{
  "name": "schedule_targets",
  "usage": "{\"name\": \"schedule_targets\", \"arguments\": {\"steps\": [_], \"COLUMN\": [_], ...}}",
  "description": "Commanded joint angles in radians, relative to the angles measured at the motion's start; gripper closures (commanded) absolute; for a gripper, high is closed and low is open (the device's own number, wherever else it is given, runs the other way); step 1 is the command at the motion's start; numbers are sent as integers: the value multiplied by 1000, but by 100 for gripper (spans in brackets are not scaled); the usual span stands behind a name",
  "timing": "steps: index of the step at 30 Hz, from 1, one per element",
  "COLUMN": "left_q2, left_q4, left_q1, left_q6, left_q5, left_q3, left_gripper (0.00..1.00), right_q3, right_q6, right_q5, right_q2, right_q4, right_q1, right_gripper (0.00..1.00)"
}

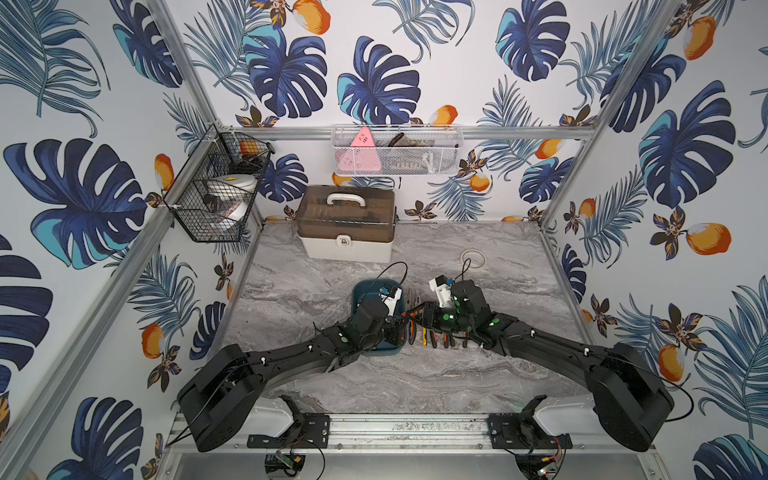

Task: Take the pliers out of the storage box
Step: Place the pliers at the center of the board.

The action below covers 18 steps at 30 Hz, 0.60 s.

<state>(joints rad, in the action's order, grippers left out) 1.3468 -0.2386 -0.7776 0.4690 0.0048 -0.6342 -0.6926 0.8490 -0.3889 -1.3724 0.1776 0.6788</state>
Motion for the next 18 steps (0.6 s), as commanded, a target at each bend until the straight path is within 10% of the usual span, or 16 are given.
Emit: {"name": "schedule_targets", "arguments": {"steps": [1,18], "left_q2": [-6,-1], "left_q4": [-59,-79], "left_q1": [-2,-2], "left_q6": [-20,-7], "left_q5": [0,-1], "left_q3": [0,5], "left_gripper": [100,100], "right_q3": [-14,-55], "right_q6": [29,44], "right_q5": [19,41], "right_q2": [-24,-116], "right_q4": [69,115], "right_q1": [1,32], "right_gripper": [57,100]}}
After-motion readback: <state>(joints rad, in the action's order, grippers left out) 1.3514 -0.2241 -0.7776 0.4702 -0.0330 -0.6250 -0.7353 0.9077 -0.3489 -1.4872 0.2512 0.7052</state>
